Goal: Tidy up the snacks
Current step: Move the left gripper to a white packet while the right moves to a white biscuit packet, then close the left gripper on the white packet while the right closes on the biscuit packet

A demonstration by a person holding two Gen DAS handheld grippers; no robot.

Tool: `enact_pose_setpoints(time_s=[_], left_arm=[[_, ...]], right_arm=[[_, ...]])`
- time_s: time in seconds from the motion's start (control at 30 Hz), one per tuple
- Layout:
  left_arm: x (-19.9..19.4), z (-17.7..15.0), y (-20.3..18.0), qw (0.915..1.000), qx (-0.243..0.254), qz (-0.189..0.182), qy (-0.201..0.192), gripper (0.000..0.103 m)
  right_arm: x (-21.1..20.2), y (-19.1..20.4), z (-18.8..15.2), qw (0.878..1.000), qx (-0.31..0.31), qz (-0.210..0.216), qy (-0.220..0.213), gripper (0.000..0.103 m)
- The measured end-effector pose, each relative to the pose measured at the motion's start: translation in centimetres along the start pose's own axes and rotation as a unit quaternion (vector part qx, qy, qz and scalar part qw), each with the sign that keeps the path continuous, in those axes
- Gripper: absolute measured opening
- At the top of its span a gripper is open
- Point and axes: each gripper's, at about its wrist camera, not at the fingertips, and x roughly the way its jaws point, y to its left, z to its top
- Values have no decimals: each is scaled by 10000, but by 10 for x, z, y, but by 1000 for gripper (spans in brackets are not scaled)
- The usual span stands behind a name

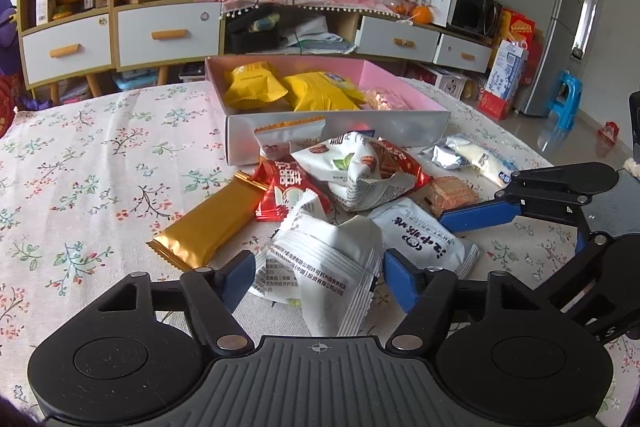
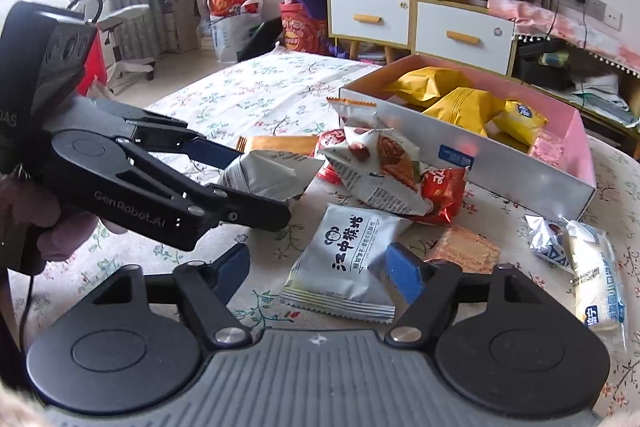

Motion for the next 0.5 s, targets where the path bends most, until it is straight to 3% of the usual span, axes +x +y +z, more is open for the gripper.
enact_pose_setpoints(time_s=[0.37,0.5], left_arm=[[4,0,-3,9998,98,167,-36,56],[3,0,-3,9996,102,243,-25,49]], right_arm=[[10,2,-4,9997,14,-178,149,66],[11,1,-4,9996,14,-240,154,59]])
